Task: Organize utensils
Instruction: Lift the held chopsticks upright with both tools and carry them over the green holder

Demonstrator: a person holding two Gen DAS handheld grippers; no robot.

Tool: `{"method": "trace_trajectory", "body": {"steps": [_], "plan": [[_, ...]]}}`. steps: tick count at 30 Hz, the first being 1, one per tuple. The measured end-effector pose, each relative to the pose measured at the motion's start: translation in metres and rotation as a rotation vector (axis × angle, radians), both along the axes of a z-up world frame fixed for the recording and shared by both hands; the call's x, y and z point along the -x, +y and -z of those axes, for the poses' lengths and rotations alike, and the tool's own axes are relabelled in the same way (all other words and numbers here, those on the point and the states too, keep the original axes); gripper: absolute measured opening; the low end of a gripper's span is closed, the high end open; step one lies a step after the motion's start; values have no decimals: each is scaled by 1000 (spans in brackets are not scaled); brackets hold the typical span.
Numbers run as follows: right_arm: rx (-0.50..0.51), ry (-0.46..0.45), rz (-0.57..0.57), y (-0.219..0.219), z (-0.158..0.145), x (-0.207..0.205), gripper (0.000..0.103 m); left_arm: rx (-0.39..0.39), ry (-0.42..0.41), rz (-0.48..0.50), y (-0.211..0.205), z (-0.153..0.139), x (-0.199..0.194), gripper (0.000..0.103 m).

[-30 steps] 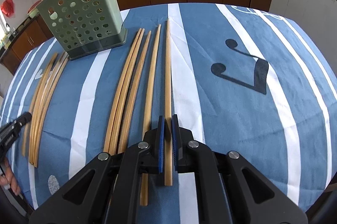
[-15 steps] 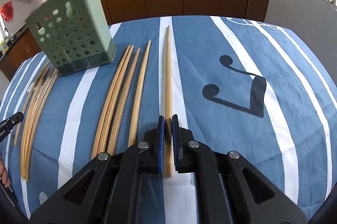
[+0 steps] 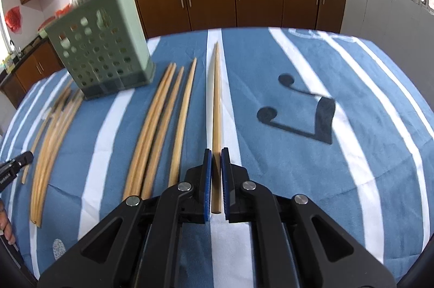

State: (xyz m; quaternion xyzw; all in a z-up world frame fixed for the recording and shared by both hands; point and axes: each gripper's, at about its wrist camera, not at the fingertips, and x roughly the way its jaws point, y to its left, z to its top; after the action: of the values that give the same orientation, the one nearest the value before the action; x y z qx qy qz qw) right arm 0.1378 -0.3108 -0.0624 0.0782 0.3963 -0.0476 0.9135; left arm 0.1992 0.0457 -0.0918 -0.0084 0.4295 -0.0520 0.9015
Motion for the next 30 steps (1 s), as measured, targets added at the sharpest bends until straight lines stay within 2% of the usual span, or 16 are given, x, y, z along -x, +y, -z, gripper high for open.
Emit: {"method": "trace_trajectory", "body": {"steps": [5, 22, 30], "plan": [[-15, -85, 9, -6, -24, 9, 8, 39, -59, -4, 8, -21, 10, 8], [-18, -330, 39, -14, -93, 28, 8, 107, -340, -44, 23, -119, 33, 8], [4, -394, 39, -17, -117, 24, 8, 97, -384, -60, 27, -145, 25, 8]]}}
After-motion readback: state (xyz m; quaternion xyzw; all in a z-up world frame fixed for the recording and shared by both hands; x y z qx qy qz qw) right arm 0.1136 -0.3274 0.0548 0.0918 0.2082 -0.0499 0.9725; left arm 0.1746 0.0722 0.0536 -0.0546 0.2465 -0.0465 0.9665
